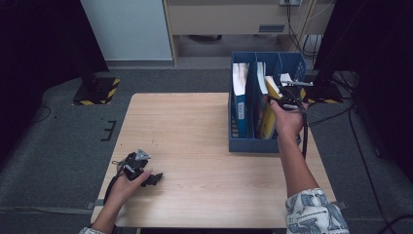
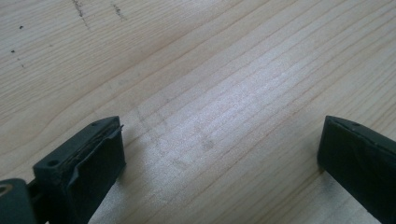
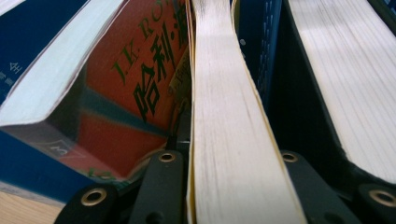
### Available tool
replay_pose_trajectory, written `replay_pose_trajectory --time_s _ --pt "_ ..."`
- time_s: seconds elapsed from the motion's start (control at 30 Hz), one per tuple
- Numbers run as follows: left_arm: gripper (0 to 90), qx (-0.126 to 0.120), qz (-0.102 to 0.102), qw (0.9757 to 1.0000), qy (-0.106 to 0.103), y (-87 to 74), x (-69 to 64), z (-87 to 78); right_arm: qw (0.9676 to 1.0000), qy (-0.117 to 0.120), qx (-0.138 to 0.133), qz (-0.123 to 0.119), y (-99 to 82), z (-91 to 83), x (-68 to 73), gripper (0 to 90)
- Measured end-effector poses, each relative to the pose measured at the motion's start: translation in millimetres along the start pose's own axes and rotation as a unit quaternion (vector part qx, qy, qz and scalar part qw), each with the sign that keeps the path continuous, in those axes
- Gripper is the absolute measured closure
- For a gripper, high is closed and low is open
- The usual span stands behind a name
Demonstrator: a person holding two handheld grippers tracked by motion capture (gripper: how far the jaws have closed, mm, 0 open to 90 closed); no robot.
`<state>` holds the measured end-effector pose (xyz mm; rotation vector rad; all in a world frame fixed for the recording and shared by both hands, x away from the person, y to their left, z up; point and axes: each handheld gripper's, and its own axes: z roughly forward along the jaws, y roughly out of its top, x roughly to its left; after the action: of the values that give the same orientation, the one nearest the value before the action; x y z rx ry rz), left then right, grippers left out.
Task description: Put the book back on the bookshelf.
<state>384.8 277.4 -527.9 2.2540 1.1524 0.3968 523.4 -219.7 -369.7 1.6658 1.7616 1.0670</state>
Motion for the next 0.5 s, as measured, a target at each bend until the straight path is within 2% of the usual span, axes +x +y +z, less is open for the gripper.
replay_pose_trajectory --time_s 0.2,0.5 --pt "0.0 0.0 -0.002 1.0 0.001 -0.2 -0.2 0.0 0.9999 -0.001 0.009 -0.012 -1.0 -2.7 3.0 73.5" --pt "0.1 -0.001 -0.002 1.0 0.001 -0.2 -0.2 0.0 0.9998 0.003 0.015 -0.015 -0.7 -6.8 4.4 72.9"
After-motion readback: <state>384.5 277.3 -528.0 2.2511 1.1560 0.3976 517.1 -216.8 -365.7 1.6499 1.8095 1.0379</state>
